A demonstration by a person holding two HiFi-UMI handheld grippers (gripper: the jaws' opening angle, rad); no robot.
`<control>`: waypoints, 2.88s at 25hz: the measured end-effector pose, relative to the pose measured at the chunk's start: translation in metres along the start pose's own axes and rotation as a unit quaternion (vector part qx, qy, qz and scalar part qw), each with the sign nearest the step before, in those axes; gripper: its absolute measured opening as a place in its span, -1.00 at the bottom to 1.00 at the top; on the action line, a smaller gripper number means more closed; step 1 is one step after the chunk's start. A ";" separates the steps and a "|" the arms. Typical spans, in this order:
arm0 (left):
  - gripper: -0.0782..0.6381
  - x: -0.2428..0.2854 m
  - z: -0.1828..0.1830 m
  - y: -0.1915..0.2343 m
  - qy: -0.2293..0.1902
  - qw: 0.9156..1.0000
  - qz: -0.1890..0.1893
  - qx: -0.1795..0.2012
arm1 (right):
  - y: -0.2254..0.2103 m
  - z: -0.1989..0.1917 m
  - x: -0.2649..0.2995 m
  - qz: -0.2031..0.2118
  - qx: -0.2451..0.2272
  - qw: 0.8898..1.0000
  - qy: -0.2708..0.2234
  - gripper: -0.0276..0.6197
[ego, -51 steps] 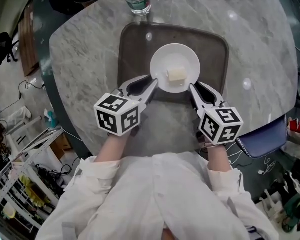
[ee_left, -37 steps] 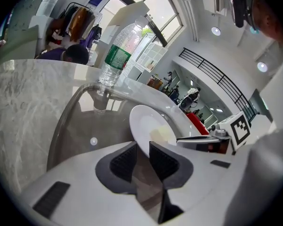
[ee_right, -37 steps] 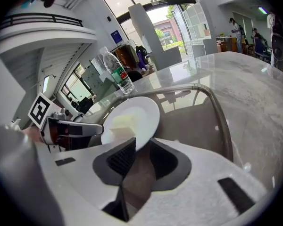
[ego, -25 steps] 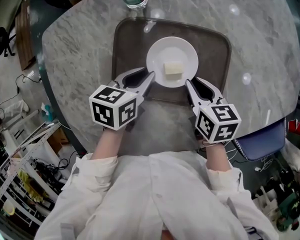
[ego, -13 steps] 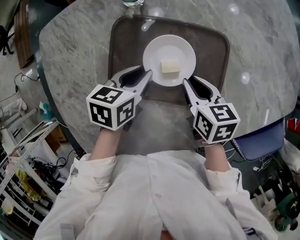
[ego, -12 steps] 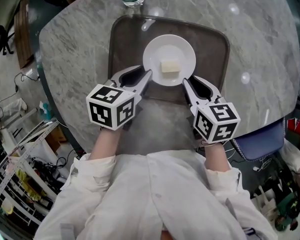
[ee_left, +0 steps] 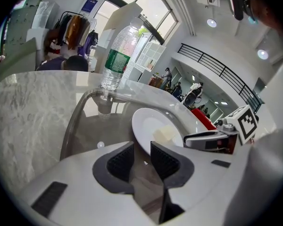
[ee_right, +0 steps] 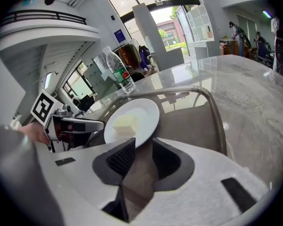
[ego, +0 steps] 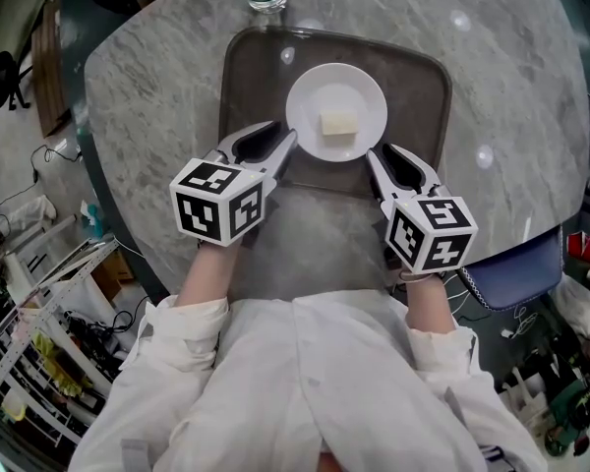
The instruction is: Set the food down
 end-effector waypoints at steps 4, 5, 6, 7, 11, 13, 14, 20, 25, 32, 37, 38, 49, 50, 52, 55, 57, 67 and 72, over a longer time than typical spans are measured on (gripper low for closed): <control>-0.51 -0.010 -0.004 -0.005 -0.004 1.000 -0.004 0.000 | 0.004 0.001 -0.012 -0.006 0.002 1.000 -0.019 -0.68; -0.51 -0.013 -0.004 -0.006 -0.008 1.000 -0.006 0.001 | 0.005 0.001 -0.014 -0.007 0.002 1.000 -0.024 -0.68; -0.51 -0.016 -0.005 -0.008 -0.011 1.000 -0.008 0.001 | 0.007 0.001 -0.017 -0.007 0.001 1.000 -0.030 -0.68; -0.51 -0.021 -0.005 -0.010 -0.015 1.000 -0.011 0.002 | 0.010 0.000 -0.021 -0.007 -0.001 0.999 -0.036 -0.68; -0.51 -0.043 -0.006 -0.016 -0.030 0.999 -0.016 0.017 | 0.032 -0.002 -0.038 0.006 -0.019 0.998 -0.064 -0.69; -0.51 -0.055 -0.007 -0.018 -0.040 0.999 -0.020 0.024 | 0.044 -0.005 -0.047 0.013 -0.028 0.996 -0.078 -0.70; -0.51 -0.061 -0.008 -0.020 -0.044 0.998 -0.024 0.029 | 0.050 -0.008 -0.052 0.019 -0.030 0.996 -0.087 -0.71; -0.51 -0.099 -0.036 -0.037 -0.058 0.995 -0.058 0.060 | 0.089 -0.038 -0.086 0.054 -0.051 0.990 -0.118 -0.86; -0.54 -0.138 -0.067 -0.048 -0.073 0.989 -0.096 0.087 | 0.122 -0.066 -0.111 0.052 -0.067 0.986 -0.142 -0.90; -0.63 -0.181 -0.102 -0.055 -0.092 0.983 -0.121 0.107 | 0.168 -0.105 -0.135 0.072 -0.069 0.982 -0.161 -0.91; -0.65 -0.204 -0.130 -0.060 -0.097 0.977 -0.149 0.115 | 0.202 -0.131 -0.151 0.085 -0.056 0.979 -0.174 -0.91; -0.66 -0.209 -0.136 -0.062 -0.101 0.976 -0.153 0.117 | 0.207 -0.135 -0.154 0.087 -0.060 0.979 -0.177 -0.91; -0.67 -0.245 -0.183 -0.075 -0.133 0.968 -0.200 0.072 | 0.250 -0.167 -0.170 0.156 -0.059 0.970 -0.174 -0.91; -0.67 -0.245 -0.186 -0.078 -0.131 0.968 -0.203 0.072 | 0.250 -0.168 -0.171 0.165 -0.045 0.969 -0.178 -0.91; -0.68 -0.245 -0.190 -0.084 -0.127 0.967 -0.211 0.066 | 0.250 -0.169 -0.175 0.175 -0.023 0.966 -0.189 -0.91; -0.68 -0.244 -0.194 -0.091 -0.121 0.966 -0.219 0.060 | 0.250 -0.168 -0.179 0.178 -0.020 0.964 -0.195 -0.91; -0.68 -0.242 -0.196 -0.096 -0.115 0.968 -0.213 0.067 | 0.247 -0.170 -0.181 0.179 -0.019 0.965 -0.192 -0.91; -0.69 -0.237 -0.196 -0.125 -0.128 0.971 -0.191 0.061 | 0.227 -0.178 -0.199 0.180 -0.032 0.968 -0.172 -0.91; -0.68 -0.240 -0.196 -0.137 -0.118 0.974 -0.182 0.071 | 0.220 -0.173 -0.213 0.178 -0.051 0.967 -0.176 -0.91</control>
Point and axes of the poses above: the fingertips, and each gripper's own axes: x forward along the fingers, y to its left, z out of its top, the point moved 10 cm from there along -x, backward along the fingers, and after that the axes turned 1 degree about x, right-handed, at the moved point
